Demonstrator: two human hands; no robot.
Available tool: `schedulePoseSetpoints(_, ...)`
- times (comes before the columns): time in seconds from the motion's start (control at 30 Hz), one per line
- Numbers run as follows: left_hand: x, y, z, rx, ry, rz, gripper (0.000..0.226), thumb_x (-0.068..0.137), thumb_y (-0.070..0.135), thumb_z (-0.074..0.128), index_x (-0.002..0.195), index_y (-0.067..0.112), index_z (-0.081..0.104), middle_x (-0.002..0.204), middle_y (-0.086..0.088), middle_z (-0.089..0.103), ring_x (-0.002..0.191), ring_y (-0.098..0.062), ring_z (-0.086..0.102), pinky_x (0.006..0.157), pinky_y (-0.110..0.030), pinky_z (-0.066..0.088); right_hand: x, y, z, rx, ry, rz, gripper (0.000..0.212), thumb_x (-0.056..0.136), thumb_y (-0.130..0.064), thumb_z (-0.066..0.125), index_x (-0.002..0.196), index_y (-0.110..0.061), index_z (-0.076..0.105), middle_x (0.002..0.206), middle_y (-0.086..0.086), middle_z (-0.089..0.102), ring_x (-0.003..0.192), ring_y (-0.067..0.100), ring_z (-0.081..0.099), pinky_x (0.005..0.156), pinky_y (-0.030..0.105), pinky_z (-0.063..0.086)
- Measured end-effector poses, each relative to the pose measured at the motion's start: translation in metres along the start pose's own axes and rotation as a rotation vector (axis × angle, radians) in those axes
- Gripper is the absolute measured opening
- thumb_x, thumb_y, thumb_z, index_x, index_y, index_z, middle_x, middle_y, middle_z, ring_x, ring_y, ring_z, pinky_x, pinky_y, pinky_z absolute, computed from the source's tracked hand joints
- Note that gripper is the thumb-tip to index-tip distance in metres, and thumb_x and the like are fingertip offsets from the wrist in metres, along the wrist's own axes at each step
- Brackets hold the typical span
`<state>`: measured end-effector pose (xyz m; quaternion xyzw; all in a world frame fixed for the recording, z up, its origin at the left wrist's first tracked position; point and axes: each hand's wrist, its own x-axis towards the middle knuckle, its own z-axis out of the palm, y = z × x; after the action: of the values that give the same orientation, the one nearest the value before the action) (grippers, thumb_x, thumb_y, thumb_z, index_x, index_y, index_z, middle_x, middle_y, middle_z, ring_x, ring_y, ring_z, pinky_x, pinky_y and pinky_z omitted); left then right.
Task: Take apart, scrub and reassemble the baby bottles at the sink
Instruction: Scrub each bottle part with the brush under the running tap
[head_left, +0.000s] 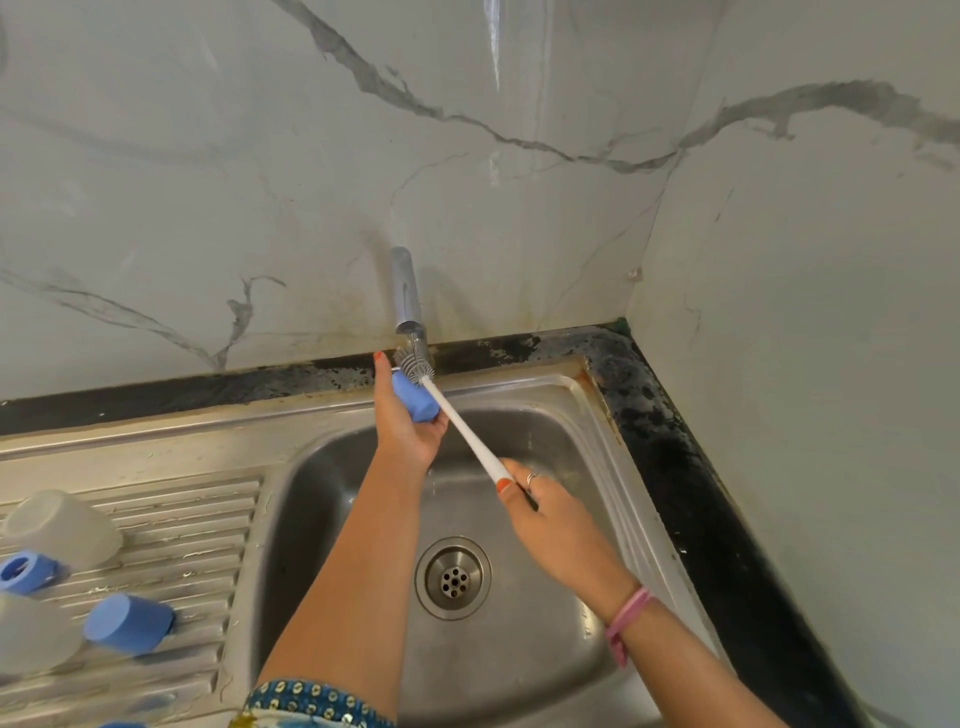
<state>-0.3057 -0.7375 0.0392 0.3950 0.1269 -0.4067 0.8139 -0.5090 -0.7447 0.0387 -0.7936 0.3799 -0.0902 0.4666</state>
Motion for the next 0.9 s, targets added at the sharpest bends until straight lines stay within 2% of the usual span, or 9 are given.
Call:
schedulePoseSetpoints(0.17,0.001,0.000,0.004,-0.100,0.061,0.071,0.053,0.082,0.052,0.068,0.116,0.013,0.059,0.095,-0.006,0.066,0.084,-0.017,0.064,0.083,-0.032,0.056,-0.008,0.001,0.011,0.015,0.006,-0.030,0.038,0.100,-0.046,0.037,0.138,-0.043,0.043,0.056,-0.010,0.048,0.045,-0.006,0.049,0.040,0.013,0.035)
schedulePoseSetpoints(0.23,0.004,0.004,0.002,-0.065,0.103,0.061,0.053,0.084,0.053,0.067,0.119,0.013,0.058,0.093,-0.004,0.065,0.081,-0.015,0.062,0.071,-0.028,0.055,-0.019,0.007,0.016,0.014,0.002,-0.039,0.038,0.099,-0.049,0.036,0.137,-0.048,0.038,0.054,-0.014,0.052,0.046,-0.007,0.050,0.039,0.012,0.035)
schedulePoseSetpoints(0.3,0.006,0.007,-0.001,-0.019,0.130,0.052,0.048,0.086,0.053,0.065,0.111,0.013,0.060,0.090,-0.003,0.063,0.079,-0.014,0.060,0.063,-0.026,0.052,-0.026,0.010,0.019,0.008,0.002,-0.036,0.038,0.098,-0.052,0.035,0.136,-0.052,0.031,0.056,-0.021,0.054,0.047,-0.007,0.051,0.040,0.012,0.036)
schedulePoseSetpoints(0.33,0.005,0.006,-0.001,-0.002,0.130,0.043,0.046,0.085,0.052,0.066,0.105,0.011,0.060,0.090,-0.004,0.063,0.080,-0.015,0.061,0.061,-0.026,0.053,-0.026,0.010,0.019,0.009,0.008,-0.025,0.038,0.098,-0.052,0.035,0.136,-0.053,0.032,0.056,-0.018,0.054,0.047,-0.007,0.051,0.040,0.012,0.036)
schedulePoseSetpoints(0.47,0.001,-0.004,-0.002,0.023,0.041,0.030,0.040,0.086,0.046,0.066,0.102,0.010,0.058,0.098,-0.010,0.064,0.087,-0.020,0.063,0.065,-0.033,0.059,-0.013,0.001,0.010,0.012,0.053,-0.015,0.038,0.100,-0.047,0.038,0.137,-0.045,0.043,0.052,-0.010,0.048,0.047,-0.008,0.050,0.040,0.011,0.035)
schedulePoseSetpoints(0.63,0.001,-0.002,0.004,-0.171,0.018,0.015,0.037,0.097,0.044,0.050,0.101,0.008,0.057,0.091,-0.012,0.061,0.080,-0.020,0.062,0.070,-0.039,0.056,-0.019,-0.001,0.015,-0.063,0.029,-0.044,0.041,0.100,-0.050,0.033,0.141,-0.046,0.036,0.060,-0.008,0.049,0.048,0.003,0.049,0.044,0.015,0.035)
schedulePoseSetpoints(0.77,0.004,0.004,-0.001,-0.250,0.037,-0.006,0.043,0.101,0.046,0.041,0.111,0.007,0.057,0.090,-0.011,0.060,0.078,-0.018,0.061,0.067,-0.034,0.055,-0.039,0.011,0.019,-0.143,0.011,-0.047,0.038,0.098,-0.055,0.030,0.136,-0.053,0.024,0.062,-0.006,0.050,0.053,0.004,0.048,0.050,0.021,0.040)
schedulePoseSetpoints(0.9,-0.003,-0.012,0.003,-0.229,0.015,-0.013,0.041,0.100,0.046,0.043,0.115,0.011,0.055,0.088,-0.007,0.061,0.075,-0.015,0.060,0.065,-0.026,0.052,-0.019,-0.002,0.012,-0.085,0.023,-0.042,0.037,0.100,-0.051,0.033,0.136,-0.050,0.037,0.058,-0.007,0.050,0.045,-0.001,0.050,0.042,0.015,0.035)
